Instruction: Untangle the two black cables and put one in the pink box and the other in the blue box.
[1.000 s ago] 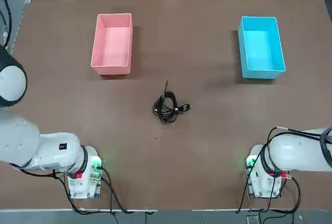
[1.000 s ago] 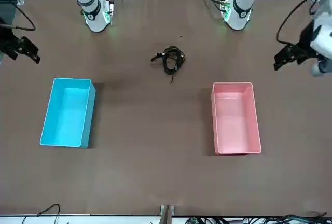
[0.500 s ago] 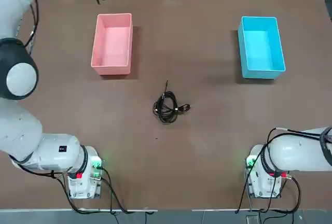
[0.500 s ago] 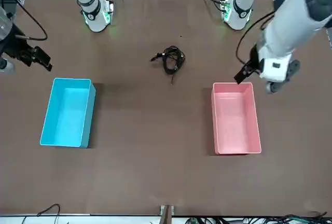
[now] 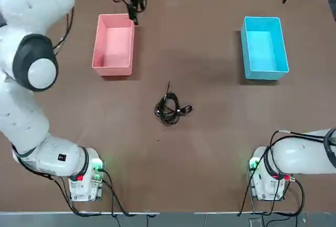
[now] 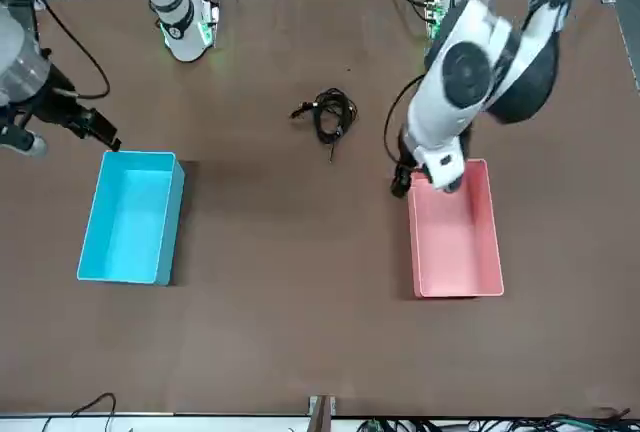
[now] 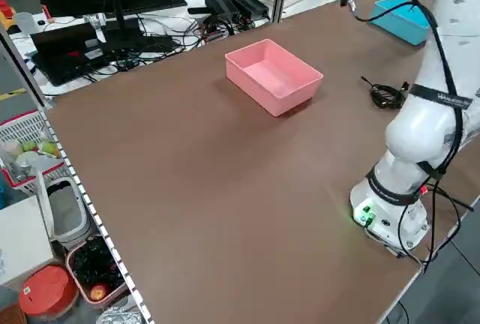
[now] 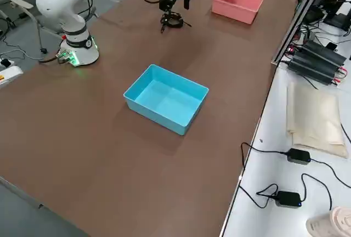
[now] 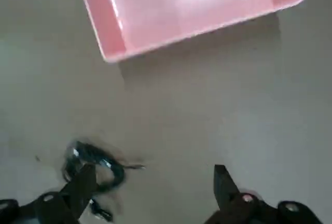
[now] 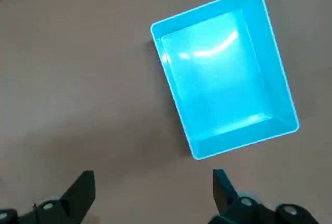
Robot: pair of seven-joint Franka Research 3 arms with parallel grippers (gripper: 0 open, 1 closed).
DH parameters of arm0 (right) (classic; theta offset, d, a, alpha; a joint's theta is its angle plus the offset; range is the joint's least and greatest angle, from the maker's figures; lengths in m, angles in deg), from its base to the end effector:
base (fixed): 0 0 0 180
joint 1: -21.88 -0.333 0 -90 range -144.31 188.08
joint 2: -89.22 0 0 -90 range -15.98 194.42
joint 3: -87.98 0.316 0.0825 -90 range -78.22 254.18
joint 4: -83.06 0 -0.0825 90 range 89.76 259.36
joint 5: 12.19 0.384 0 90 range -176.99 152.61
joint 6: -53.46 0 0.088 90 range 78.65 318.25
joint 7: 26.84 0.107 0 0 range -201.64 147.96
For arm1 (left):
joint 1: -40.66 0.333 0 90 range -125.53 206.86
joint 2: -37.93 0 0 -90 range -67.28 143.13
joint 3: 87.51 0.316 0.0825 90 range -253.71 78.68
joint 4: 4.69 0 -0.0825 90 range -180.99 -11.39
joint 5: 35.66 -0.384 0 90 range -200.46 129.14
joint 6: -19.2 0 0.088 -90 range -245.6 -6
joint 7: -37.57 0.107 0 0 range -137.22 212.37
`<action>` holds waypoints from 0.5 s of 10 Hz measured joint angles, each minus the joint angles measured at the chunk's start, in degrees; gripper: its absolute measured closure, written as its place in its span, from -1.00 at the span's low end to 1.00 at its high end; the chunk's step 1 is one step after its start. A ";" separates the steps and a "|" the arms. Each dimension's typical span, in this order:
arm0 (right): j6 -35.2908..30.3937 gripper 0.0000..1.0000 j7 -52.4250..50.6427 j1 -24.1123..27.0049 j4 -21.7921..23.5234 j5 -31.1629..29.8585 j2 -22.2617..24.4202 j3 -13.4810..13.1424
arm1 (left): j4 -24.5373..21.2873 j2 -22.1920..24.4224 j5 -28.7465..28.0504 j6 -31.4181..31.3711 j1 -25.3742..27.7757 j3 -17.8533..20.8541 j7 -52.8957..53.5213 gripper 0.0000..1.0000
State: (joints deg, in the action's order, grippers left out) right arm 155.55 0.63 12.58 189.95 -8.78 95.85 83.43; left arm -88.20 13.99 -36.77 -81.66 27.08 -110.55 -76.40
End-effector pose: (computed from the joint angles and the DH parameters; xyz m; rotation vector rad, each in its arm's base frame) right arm 0.5274 0.0471 0.5651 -3.0044 0.6211 -0.0177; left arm 0.5592 -0.3632 0.4537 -2.3916 -1.9541 0.2447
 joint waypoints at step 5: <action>6.64 -1.00 22.77 -4.82 4.48 0.27 -0.98 0.18 | -8.52 -5.36 -1.53 -18.44 -9.14 -0.07 -30.10 -1.00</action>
State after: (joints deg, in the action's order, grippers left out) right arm 162.19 23.40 7.76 194.43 -8.51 94.87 83.61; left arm -96.72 8.64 -38.30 -100.10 17.94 -110.62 -106.50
